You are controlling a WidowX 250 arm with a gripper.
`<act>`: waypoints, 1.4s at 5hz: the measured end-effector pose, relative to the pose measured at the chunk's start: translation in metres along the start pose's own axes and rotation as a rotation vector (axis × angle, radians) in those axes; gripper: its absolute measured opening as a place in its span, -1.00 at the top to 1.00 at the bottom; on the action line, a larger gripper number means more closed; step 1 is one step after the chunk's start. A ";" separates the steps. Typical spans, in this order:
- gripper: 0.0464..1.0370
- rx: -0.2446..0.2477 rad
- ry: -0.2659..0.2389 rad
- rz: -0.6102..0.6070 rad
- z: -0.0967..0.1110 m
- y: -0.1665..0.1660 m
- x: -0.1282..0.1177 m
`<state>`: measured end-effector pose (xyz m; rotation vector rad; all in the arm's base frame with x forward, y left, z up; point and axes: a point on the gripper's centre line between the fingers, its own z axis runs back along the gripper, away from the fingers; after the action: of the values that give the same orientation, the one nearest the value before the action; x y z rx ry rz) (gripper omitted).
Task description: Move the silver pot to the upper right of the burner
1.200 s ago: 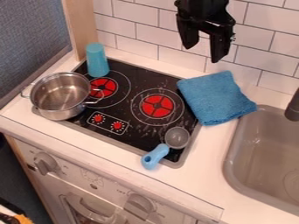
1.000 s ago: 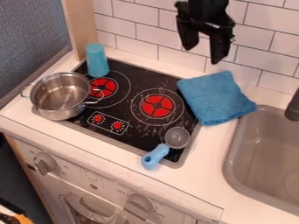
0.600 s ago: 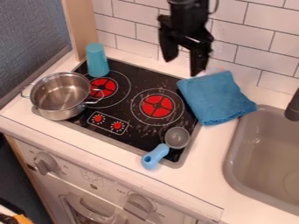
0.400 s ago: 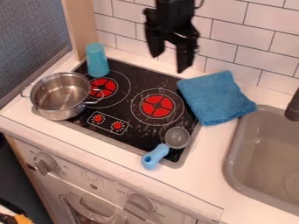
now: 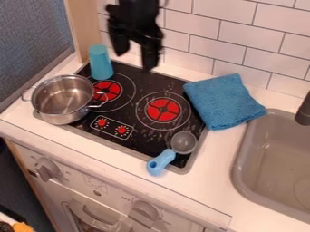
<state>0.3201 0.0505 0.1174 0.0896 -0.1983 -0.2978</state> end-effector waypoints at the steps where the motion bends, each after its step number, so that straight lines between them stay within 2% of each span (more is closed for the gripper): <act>1: -0.92 0.003 0.009 -0.059 0.009 0.009 -0.019; 2: -0.92 0.019 0.020 -0.083 0.023 0.023 -0.050; 3: -0.92 0.009 0.037 -0.072 0.017 0.028 -0.078; 4: -0.92 0.041 0.047 -0.113 0.000 0.031 -0.097; 5: -0.92 0.096 0.075 -0.138 -0.012 0.032 -0.109; 6: -0.92 0.176 0.075 -0.144 -0.027 0.032 -0.106; 7: -0.92 0.179 0.143 -0.194 -0.046 0.034 -0.102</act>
<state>0.2431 0.1159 0.0578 0.3081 -0.0738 -0.4652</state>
